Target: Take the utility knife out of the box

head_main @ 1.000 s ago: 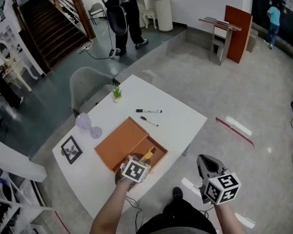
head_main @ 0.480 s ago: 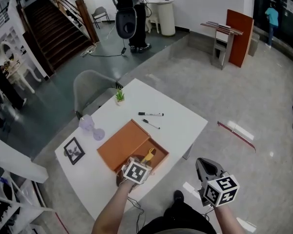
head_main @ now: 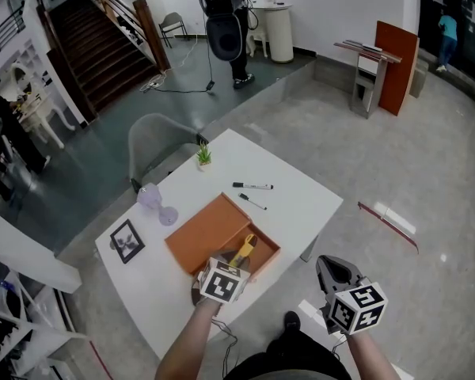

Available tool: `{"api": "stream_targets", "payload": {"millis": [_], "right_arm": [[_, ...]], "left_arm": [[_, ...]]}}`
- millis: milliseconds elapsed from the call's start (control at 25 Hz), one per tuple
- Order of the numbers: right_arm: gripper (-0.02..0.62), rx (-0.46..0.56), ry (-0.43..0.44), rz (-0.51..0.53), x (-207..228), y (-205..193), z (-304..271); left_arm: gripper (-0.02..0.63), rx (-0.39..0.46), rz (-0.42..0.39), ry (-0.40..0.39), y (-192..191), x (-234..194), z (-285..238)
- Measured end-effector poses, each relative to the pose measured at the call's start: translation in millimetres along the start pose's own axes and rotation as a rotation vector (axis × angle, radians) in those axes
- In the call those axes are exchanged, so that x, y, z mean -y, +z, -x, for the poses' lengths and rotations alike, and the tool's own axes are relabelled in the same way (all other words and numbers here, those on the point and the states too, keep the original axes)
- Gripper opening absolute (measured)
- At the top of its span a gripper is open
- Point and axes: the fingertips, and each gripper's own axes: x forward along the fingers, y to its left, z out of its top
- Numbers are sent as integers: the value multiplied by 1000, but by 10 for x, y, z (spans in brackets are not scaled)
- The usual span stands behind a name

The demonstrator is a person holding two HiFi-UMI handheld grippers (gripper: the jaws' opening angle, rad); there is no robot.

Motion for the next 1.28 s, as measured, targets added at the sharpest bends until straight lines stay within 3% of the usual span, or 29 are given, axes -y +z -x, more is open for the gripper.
{"api": "stream_targets", "payload": {"millis": [760, 920, 1280], "right_arm": [[2, 25, 61, 56, -329, 190, -72], [2, 22, 75, 70, -419, 204, -96], [2, 26, 101, 92, -596, 236, -98]], "left_arm": [[117, 265, 216, 94, 242, -130, 777], [117, 315, 245, 114, 227, -198, 915], [117, 429, 393, 141, 89, -284, 1220]]}}
